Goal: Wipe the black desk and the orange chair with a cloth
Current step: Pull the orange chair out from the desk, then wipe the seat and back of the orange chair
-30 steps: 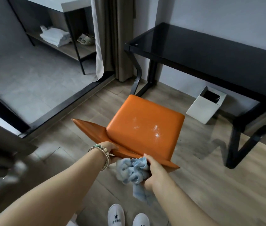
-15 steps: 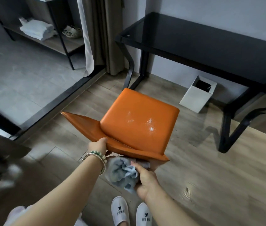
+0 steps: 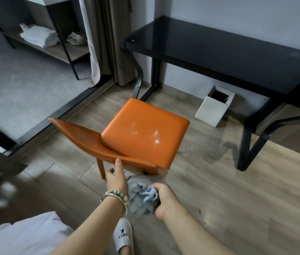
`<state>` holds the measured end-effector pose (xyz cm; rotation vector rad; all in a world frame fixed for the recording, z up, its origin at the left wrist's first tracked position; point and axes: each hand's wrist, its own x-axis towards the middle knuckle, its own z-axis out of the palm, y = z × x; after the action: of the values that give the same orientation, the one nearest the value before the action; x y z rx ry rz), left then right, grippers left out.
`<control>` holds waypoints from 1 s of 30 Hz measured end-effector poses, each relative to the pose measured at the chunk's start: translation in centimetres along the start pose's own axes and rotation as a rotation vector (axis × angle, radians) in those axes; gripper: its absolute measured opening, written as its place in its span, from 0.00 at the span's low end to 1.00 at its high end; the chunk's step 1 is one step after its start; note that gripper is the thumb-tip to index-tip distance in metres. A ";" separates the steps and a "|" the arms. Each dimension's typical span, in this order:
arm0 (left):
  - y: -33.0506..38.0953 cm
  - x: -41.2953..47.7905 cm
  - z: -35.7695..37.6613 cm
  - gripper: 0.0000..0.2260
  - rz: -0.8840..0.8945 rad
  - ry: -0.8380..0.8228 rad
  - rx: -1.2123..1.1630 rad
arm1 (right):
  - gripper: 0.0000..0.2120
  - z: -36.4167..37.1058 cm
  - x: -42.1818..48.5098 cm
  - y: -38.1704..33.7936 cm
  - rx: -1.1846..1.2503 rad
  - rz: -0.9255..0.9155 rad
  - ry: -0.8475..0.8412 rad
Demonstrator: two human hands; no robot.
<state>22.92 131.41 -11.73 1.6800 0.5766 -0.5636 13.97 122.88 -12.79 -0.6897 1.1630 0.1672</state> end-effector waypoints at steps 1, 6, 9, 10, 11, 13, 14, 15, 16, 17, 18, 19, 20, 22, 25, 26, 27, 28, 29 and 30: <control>-1.0 -1.1 0.8 0.33 0.002 -0.002 0.029 | 0.14 -1.2 -0.4 -0.2 -0.004 -0.011 0.004; -6.2 -7.6 6.3 0.27 -0.038 -0.138 0.116 | 0.18 -9.6 -3.2 -2.3 0.017 -0.130 0.004; -7.5 -10.7 10.0 0.26 -0.038 -0.266 0.112 | 0.21 -14.4 -5.3 -3.7 -0.012 -0.165 -0.033; -7.6 -11.7 11.2 0.26 -0.014 -0.301 0.116 | 0.23 -15.9 -5.9 -4.1 -0.024 -0.180 -0.038; -7.7 -12.3 12.3 0.26 0.014 -0.332 0.107 | 0.25 -17.3 -6.4 -4.6 -0.037 -0.199 -0.051; -7.6 -13.4 14.1 0.28 0.020 -0.396 0.081 | 0.25 -19.8 -7.6 -5.6 -0.063 -0.245 -0.093; -7.5 -13.7 14.8 0.30 0.010 -0.416 0.091 | 0.25 -20.8 -8.2 -6.1 -0.069 -0.272 -0.118; -7.3 -13.8 15.5 0.32 0.009 -0.435 0.106 | 0.24 -21.7 -8.7 -6.6 -0.070 -0.295 -0.139; -6.9 -14.3 16.0 0.30 0.008 -0.451 0.119 | 0.23 -22.5 -9.2 -7.1 -0.065 -0.309 -0.152; -6.3 -15.0 16.5 0.25 0.020 -0.466 0.117 | 0.22 -23.3 -9.5 -7.5 -0.061 -0.313 -0.161; -5.9 -15.4 17.1 0.19 0.035 -0.475 0.120 | 0.20 -24.1 -9.8 -8.0 -0.062 -0.316 -0.163; -5.5 -15.9 17.8 0.14 0.055 -0.483 0.119 | 0.17 -24.9 -10.0 -8.5 -0.070 -0.326 -0.160; -5.1 -16.4 18.6 0.11 0.066 -0.499 0.109 | 0.15 -25.7 -10.3 -9.1 -0.077 -0.338 -0.149; -4.1 -17.4 20.5 0.07 0.096 -0.558 0.096 | 0.10 -27.2 -10.5 -10.4 -0.062 -0.360 -0.118; -2.4 -18.1 24.2 0.07 0.130 -0.635 0.148 | 0.04 -29.5 -10.2 -12.7 -0.030 -0.413 -0.024; -1.8 -18.2 25.5 0.06 0.154 -0.640 0.185 | 0.04 -30.1 -10.1 -13.5 -0.024 -0.435 0.020; -1.3 -18.1 26.8 0.04 0.197 -0.634 0.233 | 0.06 -30.7 -9.7 -14.5 -0.020 -0.473 0.063; -0.7 -17.9 28.2 0.04 0.263 -0.621 0.286 | 0.10 -31.2 -9.3 -15.5 -0.021 -0.521 0.111; -0.2 -17.6 29.5 0.06 0.334 -0.610 0.352 | 0.11 -31.6 -8.9 -16.6 -0.025 -0.571 0.153; 0.3 -17.3 30.8 0.07 0.397 -0.598 0.410 | 0.12 -31.9 -8.6 -17.7 -0.034 -0.614 0.179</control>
<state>8.31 99.89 -5.58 1.8182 -0.3206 -0.8792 -6.39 92.45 -4.82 -1.0759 1.0684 -0.4006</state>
